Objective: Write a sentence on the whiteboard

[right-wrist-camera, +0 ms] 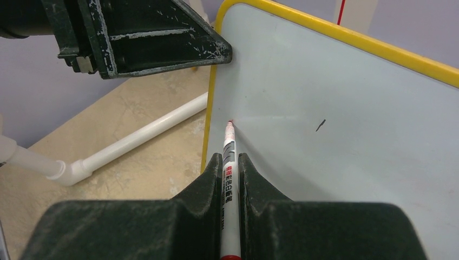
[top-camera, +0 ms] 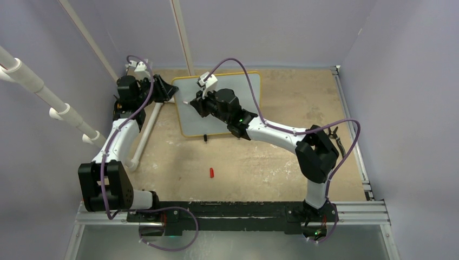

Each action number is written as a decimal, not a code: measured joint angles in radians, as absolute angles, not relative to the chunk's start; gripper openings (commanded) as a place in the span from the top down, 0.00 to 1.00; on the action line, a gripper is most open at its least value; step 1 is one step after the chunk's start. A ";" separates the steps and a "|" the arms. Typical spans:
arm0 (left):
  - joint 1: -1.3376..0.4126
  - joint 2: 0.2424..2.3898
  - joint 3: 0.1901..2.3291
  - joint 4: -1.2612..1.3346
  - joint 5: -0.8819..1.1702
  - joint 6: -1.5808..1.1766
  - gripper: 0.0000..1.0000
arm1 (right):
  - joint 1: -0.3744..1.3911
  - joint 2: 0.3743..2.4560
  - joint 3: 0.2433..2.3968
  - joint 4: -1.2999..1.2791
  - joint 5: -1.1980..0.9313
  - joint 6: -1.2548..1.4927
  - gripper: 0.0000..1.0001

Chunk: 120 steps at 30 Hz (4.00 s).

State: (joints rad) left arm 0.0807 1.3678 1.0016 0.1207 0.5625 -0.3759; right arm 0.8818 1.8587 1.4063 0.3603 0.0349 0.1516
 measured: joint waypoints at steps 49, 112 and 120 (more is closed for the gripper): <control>0.088 1.407 0.988 0.165 0.595 -0.374 1.00 | 0.883 1.766 1.373 0.405 -0.085 0.156 1.00; 0.089 1.407 0.988 0.162 0.587 -0.351 1.00 | 0.879 1.893 1.444 0.351 0.039 0.144 1.00; 0.089 1.407 0.988 0.162 0.586 -0.348 1.00 | 0.884 1.893 1.449 0.352 0.062 0.145 1.00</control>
